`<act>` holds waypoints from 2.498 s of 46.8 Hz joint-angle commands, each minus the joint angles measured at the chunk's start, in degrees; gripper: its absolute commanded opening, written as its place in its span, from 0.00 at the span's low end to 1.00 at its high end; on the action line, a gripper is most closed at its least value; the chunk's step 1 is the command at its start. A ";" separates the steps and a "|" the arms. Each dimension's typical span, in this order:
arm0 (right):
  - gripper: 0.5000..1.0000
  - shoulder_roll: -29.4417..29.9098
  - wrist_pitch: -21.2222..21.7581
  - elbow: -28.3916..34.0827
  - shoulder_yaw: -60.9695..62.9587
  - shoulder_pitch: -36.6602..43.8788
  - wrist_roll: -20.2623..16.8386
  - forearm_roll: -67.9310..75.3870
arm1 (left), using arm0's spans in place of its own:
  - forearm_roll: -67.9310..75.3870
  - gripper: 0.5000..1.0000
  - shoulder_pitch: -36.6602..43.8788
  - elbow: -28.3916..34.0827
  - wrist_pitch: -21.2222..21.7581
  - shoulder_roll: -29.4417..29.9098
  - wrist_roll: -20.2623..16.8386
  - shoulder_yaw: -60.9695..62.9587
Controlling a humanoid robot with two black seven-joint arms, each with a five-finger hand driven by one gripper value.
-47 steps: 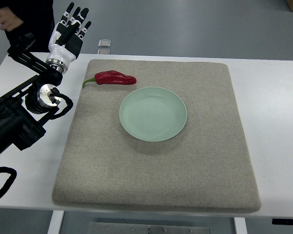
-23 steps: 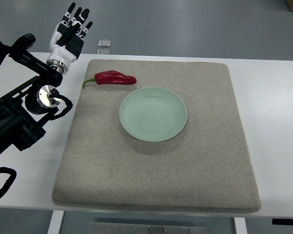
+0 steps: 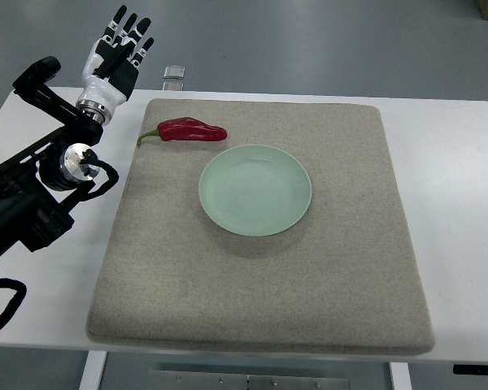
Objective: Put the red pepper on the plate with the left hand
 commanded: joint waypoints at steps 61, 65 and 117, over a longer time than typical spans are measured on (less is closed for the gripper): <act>0.86 0.00 0.00 -0.06 0.02 0.00 0.00 0.00 | 41.29 0.98 -1.14 0.35 4.15 1.12 0.62 0.03; 0.86 0.00 0.00 -0.06 0.02 0.00 0.00 0.00 | 44.80 0.98 -1.93 0.35 4.32 2.00 0.62 0.03; 0.86 0.00 0.00 -0.06 -0.07 0.00 0.00 0.00 | 96.22 0.88 -5.62 2.81 5.46 4.99 1.23 3.19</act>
